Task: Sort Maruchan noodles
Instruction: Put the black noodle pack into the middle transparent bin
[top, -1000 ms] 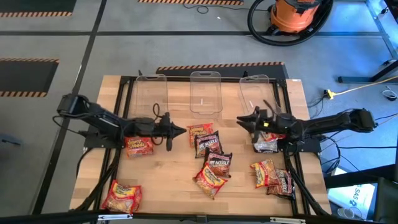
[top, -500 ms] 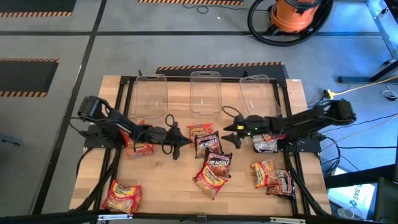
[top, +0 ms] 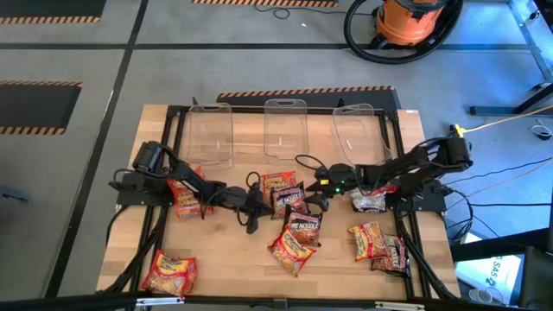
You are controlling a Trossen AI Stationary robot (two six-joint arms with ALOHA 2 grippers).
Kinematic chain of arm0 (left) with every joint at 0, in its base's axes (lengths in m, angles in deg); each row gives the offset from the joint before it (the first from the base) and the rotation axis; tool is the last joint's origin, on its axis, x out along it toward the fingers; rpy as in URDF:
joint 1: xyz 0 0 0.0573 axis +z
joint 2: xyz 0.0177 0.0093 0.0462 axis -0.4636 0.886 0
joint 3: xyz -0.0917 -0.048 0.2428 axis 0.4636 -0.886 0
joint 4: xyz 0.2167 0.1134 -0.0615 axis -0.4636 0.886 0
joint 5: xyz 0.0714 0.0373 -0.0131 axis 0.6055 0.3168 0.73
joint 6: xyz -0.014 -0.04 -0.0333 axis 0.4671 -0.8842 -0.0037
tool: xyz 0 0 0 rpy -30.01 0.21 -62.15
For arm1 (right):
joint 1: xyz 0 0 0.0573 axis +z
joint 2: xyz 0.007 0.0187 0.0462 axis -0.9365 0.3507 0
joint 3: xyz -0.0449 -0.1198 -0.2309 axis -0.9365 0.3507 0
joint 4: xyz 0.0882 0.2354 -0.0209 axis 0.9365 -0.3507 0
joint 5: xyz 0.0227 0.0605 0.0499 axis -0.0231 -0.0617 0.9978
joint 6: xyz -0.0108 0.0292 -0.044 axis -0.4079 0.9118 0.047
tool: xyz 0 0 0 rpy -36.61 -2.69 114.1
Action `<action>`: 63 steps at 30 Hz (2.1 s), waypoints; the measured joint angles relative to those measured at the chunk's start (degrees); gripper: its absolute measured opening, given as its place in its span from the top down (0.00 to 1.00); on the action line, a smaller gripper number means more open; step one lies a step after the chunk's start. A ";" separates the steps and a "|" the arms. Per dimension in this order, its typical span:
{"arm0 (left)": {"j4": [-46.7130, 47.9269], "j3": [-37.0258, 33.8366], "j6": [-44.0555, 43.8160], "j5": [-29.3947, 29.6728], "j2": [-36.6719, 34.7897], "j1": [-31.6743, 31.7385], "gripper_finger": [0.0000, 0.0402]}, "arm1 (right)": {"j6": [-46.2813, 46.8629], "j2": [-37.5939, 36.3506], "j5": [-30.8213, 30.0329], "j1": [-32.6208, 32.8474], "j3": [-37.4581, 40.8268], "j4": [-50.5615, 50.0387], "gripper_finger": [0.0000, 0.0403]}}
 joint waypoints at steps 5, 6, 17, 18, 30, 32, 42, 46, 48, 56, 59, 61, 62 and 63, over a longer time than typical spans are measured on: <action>-0.14 1.44 0.11 0.10 2.25 0.17 0.99 | 0.44 3.29 0.41 0.07 -0.06 4.22 0.33; -0.19 1.79 0.33 0.36 2.78 0.17 0.99 | 0.42 4.02 0.39 0.04 -0.06 5.13 0.33; 0.53 3.05 0.63 1.53 3.87 2.17 0.99 | -1.43 7.90 4.44 0.07 -4.80 7.39 0.33; 0.54 3.08 0.64 1.51 3.87 2.29 0.99 | -2.11 8.12 4.85 0.12 -5.59 7.63 0.33; 0.77 7.85 6.64 1.92 3.87 2.29 0.99 | -7.28 8.13 2.91 3.45 -8.15 7.82 0.36; 1.05 7.86 6.64 1.90 3.87 2.29 0.99 | -7.78 8.13 2.80 4.08 -8.15 7.57 0.41; 3.46 7.87 6.71 2.20 3.08 1.58 0.99 | -13.41 7.86 2.35 4.87 -8.15 6.02 0.80; 9.63 7.88 6.71 2.57 0.40 0.73 0.99 | -15.69 6.52 1.91 4.94 -8.15 5.66 0.89; 12.56 7.97 6.71 2.58 -0.94 0.41 0.99 | -17.20 5.51 0.97 4.94 -8.15 4.97 0.90; 23.24 7.94 6.75 2.54 -8.68 0.17 0.99 | -22.50 -0.58 -3.24 4.94 -8.13 2.05 0.89; 26.07 7.92 7.15 2.42 -12.35 0.14 0.99 | -24.20 -3.56 -3.96 4.94 -8.15 0.24 0.90; 26.86 7.90 8.46 2.36 -14.49 0.14 0.99 | -25.19 -5.95 -5.26 4.94 -8.15 -1.44 0.90; 26.89 7.89 9.08 2.35 -15.61 0.14 0.99 | -25.48 -7.01 -5.82 4.94 -8.15 -2.17 0.89; 27.02 7.86 9.84 2.31 -16.84 0.14 0.99 | -25.80 -7.94 -6.47 4.92 -8.15 -2.82 0.89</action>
